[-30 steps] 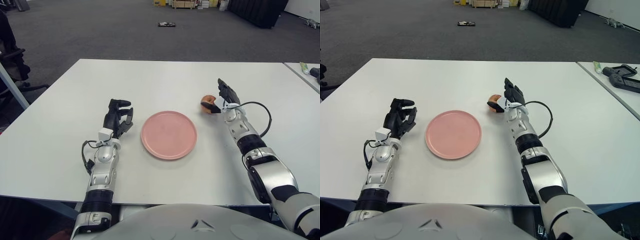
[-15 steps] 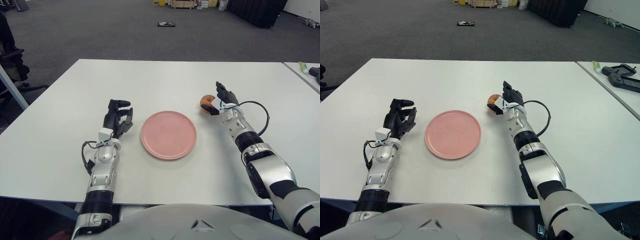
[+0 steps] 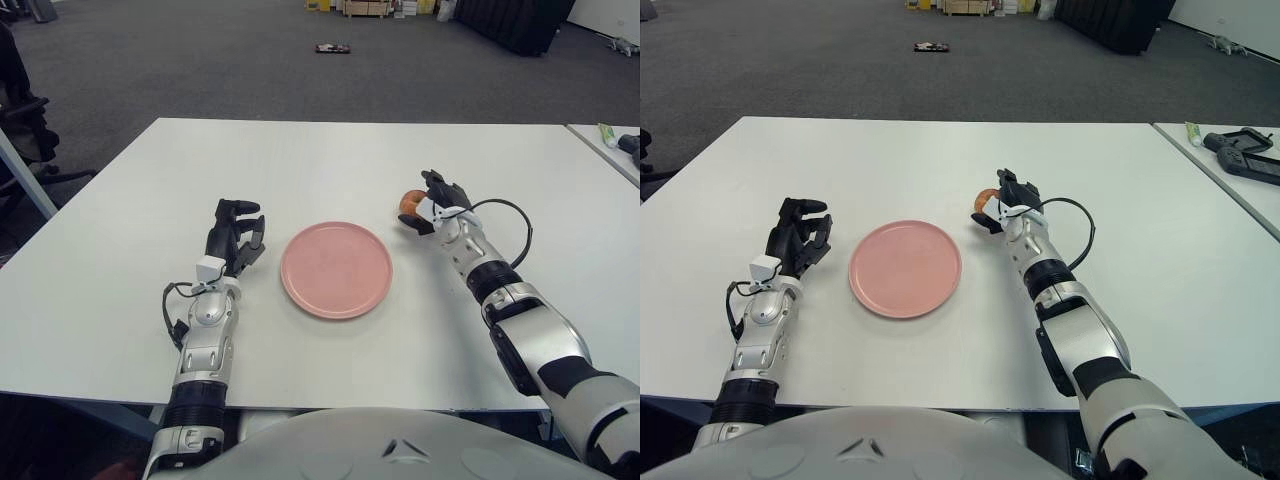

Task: Put the apple into the plate.

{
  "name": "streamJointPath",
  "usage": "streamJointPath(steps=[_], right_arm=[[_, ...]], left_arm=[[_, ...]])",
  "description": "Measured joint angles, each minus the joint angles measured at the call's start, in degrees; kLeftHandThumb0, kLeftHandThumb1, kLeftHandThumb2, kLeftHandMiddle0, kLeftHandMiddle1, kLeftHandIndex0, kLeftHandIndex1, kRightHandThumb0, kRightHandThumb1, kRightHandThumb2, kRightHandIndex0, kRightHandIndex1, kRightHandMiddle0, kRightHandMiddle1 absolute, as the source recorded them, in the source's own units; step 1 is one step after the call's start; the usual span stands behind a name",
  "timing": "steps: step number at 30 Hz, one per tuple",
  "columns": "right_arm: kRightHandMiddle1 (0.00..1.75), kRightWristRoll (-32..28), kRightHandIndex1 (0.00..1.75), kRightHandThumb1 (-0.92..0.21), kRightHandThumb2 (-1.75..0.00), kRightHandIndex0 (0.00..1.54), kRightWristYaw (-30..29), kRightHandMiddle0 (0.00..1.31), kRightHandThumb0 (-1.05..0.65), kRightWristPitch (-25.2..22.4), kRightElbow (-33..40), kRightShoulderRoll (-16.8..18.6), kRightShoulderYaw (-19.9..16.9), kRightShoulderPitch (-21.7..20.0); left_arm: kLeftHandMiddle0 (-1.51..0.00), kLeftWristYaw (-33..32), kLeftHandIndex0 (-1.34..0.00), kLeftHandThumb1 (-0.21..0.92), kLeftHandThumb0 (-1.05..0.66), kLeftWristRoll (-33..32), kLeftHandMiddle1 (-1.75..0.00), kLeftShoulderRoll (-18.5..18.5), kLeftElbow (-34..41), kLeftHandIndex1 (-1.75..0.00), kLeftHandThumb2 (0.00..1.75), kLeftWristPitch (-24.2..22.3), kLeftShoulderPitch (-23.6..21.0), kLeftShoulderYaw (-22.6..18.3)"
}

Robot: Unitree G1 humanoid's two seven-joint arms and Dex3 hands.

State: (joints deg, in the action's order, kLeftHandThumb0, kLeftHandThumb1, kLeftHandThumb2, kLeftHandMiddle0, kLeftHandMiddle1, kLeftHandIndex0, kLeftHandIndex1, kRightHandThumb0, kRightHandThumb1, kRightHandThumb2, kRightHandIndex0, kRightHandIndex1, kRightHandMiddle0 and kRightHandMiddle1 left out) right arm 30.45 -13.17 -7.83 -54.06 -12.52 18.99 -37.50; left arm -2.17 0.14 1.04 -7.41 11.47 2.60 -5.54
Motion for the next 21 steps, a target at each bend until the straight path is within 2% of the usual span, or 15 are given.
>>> streamJointPath(steps=[10, 21], right_arm=[[0.72, 2.0, 0.84, -0.38, -1.0, 0.0, -0.1, 0.0, -0.63, -3.4, -1.2, 1.6, 2.8, -2.0], [0.78, 2.2, 0.85, -0.4, -1.01, 0.0, -0.1, 0.0, -0.65, -3.2, -2.3, 2.8, 5.0, -5.4]], left_arm=[[-0.42, -0.6, -0.19, 0.92, -0.35, -0.1, -1.48, -0.5, 0.0, -1.75, 0.53, 0.0, 0.0, -0.2], [-0.4, -0.6, -0.19, 0.92, -0.35, 0.0, -1.48, -0.4, 0.0, -1.75, 0.53, 0.0, 0.1, -0.3]])
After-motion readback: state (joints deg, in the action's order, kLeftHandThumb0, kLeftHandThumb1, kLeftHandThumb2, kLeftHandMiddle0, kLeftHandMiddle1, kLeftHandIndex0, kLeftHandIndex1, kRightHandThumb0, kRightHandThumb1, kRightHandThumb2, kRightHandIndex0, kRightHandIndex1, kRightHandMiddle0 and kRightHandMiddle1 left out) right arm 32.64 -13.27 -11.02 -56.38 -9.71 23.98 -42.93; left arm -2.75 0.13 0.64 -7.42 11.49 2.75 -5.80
